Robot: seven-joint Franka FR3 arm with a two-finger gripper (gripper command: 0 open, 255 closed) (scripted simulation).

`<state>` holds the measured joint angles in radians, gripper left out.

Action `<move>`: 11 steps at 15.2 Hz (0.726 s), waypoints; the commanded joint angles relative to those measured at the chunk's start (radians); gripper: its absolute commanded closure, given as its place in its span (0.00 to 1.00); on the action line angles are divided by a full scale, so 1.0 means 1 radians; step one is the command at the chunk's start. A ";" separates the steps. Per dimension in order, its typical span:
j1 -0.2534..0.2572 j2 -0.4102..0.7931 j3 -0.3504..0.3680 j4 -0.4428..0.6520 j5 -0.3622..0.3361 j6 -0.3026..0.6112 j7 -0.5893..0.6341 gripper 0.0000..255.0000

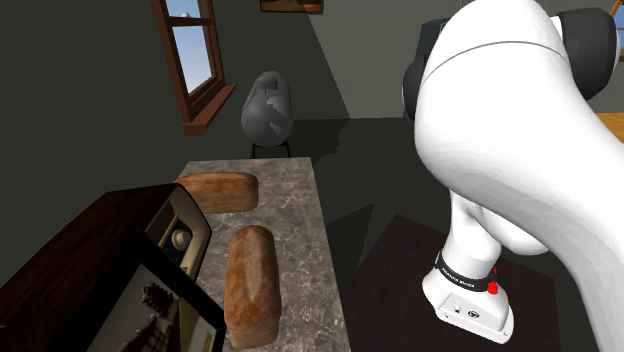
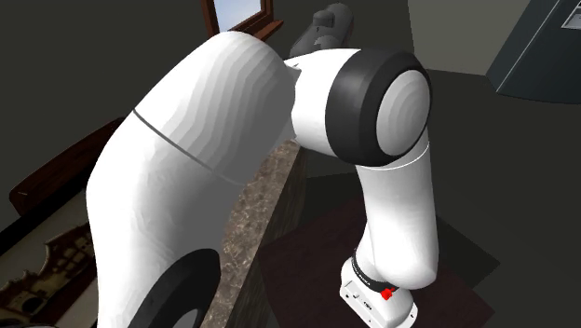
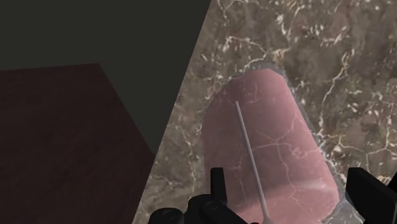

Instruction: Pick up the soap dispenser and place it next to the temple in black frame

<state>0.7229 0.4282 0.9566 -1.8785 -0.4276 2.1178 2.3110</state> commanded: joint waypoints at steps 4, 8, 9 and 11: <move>0.012 0.023 -0.017 -0.012 -0.021 0.019 0.013 1.00; 0.012 0.023 -0.017 -0.012 -0.021 0.019 0.013 1.00; 0.011 0.022 -0.016 -0.014 -0.021 0.021 0.013 0.00; 0.011 0.022 -0.015 -0.010 -0.019 0.017 0.013 0.00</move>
<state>0.7352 0.4505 0.9411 -1.8874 -0.4474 2.1352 2.3239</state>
